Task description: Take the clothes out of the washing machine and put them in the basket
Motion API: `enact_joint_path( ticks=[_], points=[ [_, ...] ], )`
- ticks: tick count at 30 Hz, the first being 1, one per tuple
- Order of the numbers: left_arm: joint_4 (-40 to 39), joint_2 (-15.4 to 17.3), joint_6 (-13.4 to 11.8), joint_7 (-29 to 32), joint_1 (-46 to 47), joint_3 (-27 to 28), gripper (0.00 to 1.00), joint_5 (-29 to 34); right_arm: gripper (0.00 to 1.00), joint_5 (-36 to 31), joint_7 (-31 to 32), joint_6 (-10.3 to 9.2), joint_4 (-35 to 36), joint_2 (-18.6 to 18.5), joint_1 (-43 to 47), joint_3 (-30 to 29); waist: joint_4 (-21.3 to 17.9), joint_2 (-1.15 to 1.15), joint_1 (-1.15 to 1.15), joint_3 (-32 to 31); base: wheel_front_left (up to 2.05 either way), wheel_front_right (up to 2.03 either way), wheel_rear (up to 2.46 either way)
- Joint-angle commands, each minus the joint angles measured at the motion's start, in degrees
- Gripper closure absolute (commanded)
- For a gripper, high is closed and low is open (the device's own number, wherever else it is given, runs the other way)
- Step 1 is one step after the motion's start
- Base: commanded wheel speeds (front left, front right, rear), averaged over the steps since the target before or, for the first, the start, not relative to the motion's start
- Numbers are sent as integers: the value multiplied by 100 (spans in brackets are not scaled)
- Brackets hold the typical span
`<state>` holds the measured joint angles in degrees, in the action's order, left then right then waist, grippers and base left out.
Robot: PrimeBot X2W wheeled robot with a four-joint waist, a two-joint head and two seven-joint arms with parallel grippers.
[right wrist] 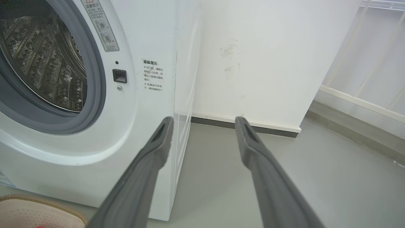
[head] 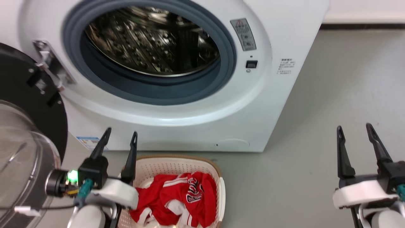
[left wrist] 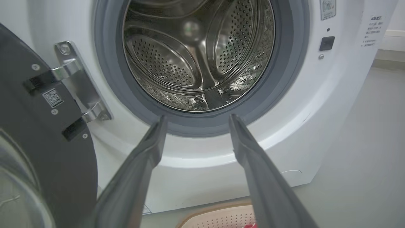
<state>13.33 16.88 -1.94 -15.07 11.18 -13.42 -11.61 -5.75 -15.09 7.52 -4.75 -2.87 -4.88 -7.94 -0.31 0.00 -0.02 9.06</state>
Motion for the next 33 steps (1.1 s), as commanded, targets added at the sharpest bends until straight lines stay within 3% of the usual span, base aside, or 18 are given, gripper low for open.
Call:
enact_joint_path(
  ticks=[1, 7, 17, 33],
  points=[
    [-129, -78, -68, -15, -236, 87, 0, 100, 0, 54, -11, -6, -31, -1, 176, -39, 80, 0, 2, -239, 0, 0, 0],
    [-290, -338, -139, -15, -776, 384, 0, 190, 0, 98, -11, -6, -72, 1, 458, -13, 61, 0, 2, -505, 0, 0, 0],
    [-605, -805, -55, -15, -1616, 848, 0, 465, 0, 241, -11, -6, -71, 0, 867, 0, -22, 0, 2, -852, 0, 0, 0],
    [-816, -1061, 97, -15, -1668, 1078, 0, 943, 0, 263, -11, -6, -52, 1, 903, -3, -52, 0, 2, -894, 0, 0, 0]
  ],
)
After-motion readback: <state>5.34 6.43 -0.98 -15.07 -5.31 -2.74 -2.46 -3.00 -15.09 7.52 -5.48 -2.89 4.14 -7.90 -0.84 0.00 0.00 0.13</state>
